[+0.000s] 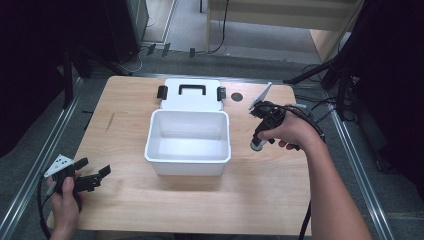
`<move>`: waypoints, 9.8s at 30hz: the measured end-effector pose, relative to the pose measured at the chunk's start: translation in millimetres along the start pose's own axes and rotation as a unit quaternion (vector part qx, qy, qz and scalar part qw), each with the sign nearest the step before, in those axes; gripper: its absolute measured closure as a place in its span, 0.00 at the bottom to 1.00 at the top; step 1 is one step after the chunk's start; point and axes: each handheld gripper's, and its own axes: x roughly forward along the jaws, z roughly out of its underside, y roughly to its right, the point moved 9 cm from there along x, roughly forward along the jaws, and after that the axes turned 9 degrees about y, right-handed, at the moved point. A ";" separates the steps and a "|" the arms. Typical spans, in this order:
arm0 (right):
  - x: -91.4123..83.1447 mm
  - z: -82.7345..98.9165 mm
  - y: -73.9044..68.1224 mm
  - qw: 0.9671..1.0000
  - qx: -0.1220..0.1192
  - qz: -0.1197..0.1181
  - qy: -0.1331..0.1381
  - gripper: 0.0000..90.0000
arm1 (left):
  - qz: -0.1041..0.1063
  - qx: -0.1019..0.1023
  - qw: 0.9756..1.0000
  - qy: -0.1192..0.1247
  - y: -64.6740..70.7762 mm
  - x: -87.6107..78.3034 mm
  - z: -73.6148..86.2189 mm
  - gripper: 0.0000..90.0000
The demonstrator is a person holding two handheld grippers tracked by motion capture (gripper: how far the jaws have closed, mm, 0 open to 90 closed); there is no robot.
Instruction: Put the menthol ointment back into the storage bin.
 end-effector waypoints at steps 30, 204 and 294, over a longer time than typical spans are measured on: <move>-48.2 -43.3 -34.5 1.000 -0.027 0.000 0.012 0.58 | 0.004 -0.004 1.000 0.002 0.6 0.1 -0.3 0.00; 56.2 -76.0 -108.9 0.978 -0.205 -0.042 0.006 0.36 | 0.005 -0.006 1.000 0.002 -0.8 0.3 -0.4 0.00; 55.5 130.2 71.8 0.951 0.069 0.009 0.300 0.26 | -0.001 -0.004 1.000 -0.002 -0.1 0.5 0.5 0.00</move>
